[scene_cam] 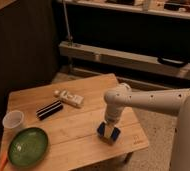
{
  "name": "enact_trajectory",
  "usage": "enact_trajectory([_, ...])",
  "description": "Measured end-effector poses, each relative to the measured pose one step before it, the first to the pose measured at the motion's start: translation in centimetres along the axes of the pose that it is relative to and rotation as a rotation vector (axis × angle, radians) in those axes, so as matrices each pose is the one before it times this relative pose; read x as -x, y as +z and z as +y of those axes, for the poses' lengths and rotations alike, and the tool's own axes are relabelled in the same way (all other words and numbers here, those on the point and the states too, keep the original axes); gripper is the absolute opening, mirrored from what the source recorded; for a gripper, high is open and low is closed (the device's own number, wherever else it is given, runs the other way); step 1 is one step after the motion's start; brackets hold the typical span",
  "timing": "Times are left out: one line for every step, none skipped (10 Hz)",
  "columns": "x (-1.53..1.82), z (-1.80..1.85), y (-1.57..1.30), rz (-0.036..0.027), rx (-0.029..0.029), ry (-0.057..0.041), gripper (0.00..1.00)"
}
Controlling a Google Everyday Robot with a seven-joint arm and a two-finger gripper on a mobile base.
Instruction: Wipe the white sponge on the table
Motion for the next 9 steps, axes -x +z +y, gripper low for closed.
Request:
enact_trajectory([0.284, 0.780, 0.102, -0.00219, 0.00920, -0.01350, 0.06])
enact_trajectory([1.113, 0.466, 0.038, -0.00909, 0.00551, -0.02270, 0.06])
enact_trajectory([1.460, 0.336, 0.166, -0.00971, 0.00470, -0.02528, 0.06])
enact_trajectory([0.718, -0.060, 0.403, -0.00256, 0.00267, -0.01168, 0.06])
enact_trajectory([0.368, -0.248, 0.512, -0.00003, -0.00007, -0.00470, 0.06])
enact_trajectory([1.130, -0.764, 1.028, -0.00081, -0.00617, -0.01246, 0.06])
enact_trajectory([0.465, -0.618, 0.582, -0.00127, -0.00535, -0.00173, 0.06])
enact_trajectory([0.064, -1.206, 0.748, 0.00769, -0.00941, -0.00057, 0.06])
enact_trajectory([0.204, -1.324, 0.442, -0.00265, -0.00415, 0.00767, 0.06])
